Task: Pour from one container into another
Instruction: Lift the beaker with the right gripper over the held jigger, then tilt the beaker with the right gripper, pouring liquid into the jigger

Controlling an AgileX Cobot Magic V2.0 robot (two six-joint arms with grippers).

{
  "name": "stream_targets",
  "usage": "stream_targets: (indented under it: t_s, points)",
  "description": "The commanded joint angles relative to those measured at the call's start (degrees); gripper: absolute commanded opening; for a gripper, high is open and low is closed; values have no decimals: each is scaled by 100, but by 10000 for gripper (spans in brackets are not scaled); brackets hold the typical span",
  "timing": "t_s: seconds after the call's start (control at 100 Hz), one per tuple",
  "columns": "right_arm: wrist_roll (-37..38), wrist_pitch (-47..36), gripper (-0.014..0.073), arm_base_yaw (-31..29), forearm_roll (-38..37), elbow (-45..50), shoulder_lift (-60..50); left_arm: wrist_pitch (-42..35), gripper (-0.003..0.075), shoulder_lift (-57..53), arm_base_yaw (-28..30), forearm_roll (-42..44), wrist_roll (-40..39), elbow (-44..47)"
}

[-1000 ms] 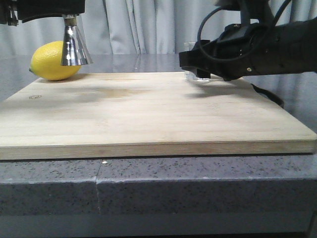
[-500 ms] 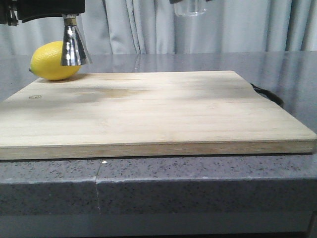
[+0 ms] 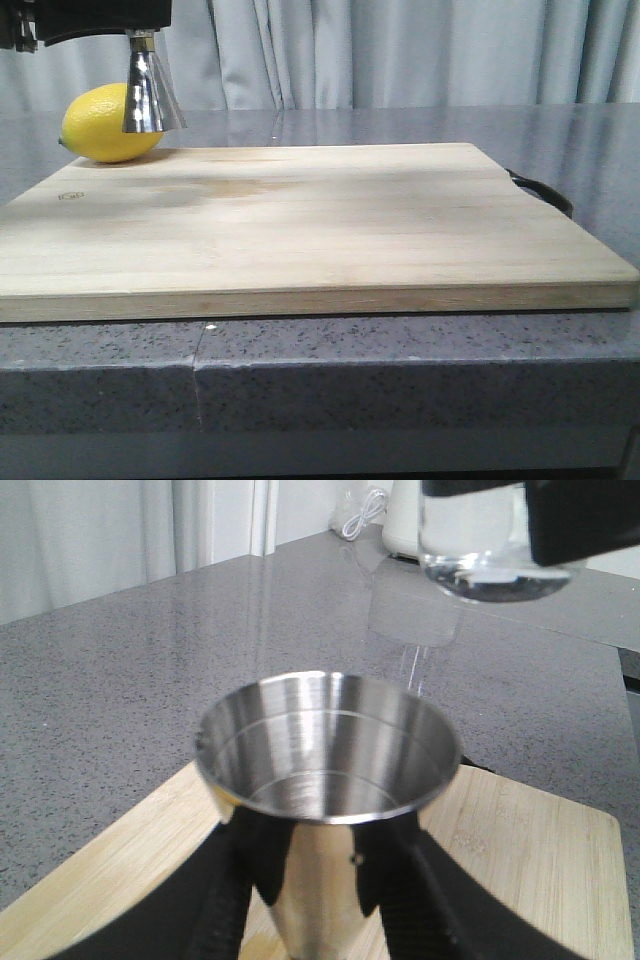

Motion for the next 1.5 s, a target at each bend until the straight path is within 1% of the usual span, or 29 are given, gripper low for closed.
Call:
stream_targets:
  t_s: [0.0,0.1,0.23,0.37,0.8,0.95,1.1,1.4,1.49]
  points:
    - [-405,128,244,74,-90,-656,24,632,240,-252,-45,-430,-43,-156]
    - [-890,515,244,137,-76,-1080,234,632,240,-252,-45,-430,-43,-156]
    - [-1438,724,244,176,-76,-1435,405,632,240,-252,-45,-430,-43,-156]
    - [-2014,875,244,247,-88,-1593,532,632,240,-252,-45,-430,-43,-156]
    - [-2924,864,244,247,-255,-1593,787,632,240,-252,-45,-430,-43,-156]
    - [-3078,864,244,247,-535,-1593,872,632,240,-252,-45,-430,-43,-156]
    - [-3504,864,244,256,-556,-1593,921,632,240,-252,-45,-430,-43,-156]
    - [-3965,732,244,256,-675,-1593,947,632,240,-252,-45,-430,-43,-156]
    - [-3978,683,244,256,-741,-1593,947,632,240,-252,-45,-430,-43,-156]
